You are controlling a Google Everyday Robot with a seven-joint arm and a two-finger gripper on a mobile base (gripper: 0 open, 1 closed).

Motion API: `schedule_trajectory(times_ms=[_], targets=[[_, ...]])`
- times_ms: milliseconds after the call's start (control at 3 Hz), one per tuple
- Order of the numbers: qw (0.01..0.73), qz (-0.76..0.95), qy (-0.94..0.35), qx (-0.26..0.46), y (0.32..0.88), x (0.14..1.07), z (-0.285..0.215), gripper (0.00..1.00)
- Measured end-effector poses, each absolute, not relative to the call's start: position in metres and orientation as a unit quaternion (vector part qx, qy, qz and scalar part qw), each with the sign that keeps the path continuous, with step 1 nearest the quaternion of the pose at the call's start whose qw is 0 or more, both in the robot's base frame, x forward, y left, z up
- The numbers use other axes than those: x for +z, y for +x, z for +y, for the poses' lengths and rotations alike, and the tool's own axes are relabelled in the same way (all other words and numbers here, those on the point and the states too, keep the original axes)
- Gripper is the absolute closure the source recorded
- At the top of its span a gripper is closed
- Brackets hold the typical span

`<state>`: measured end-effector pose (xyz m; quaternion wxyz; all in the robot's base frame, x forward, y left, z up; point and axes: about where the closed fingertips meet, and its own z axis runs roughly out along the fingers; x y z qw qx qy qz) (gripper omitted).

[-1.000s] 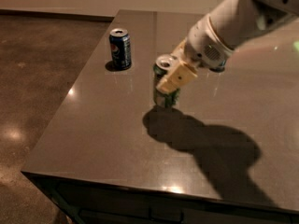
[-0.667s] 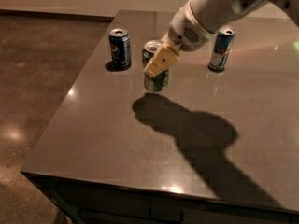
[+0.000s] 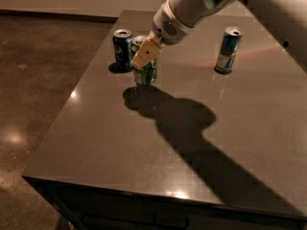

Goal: Move green can near pepsi can

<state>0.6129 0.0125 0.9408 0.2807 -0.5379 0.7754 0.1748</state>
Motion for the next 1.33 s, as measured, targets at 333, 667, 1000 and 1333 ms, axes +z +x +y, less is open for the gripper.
schedule_trajectory(times_ms=[333,667,1000,1333], targets=[[0.291,0.778,-0.530,0.172,0.631,0.929,0.026,0.98],[0.294,0.779,-0.530,0.162,0.643,0.919,0.033,0.77],[0.292,0.781,-0.528,0.160,0.654,0.909,0.039,0.52],[0.281,0.780,-0.531,0.175,0.661,0.899,0.039,0.29]])
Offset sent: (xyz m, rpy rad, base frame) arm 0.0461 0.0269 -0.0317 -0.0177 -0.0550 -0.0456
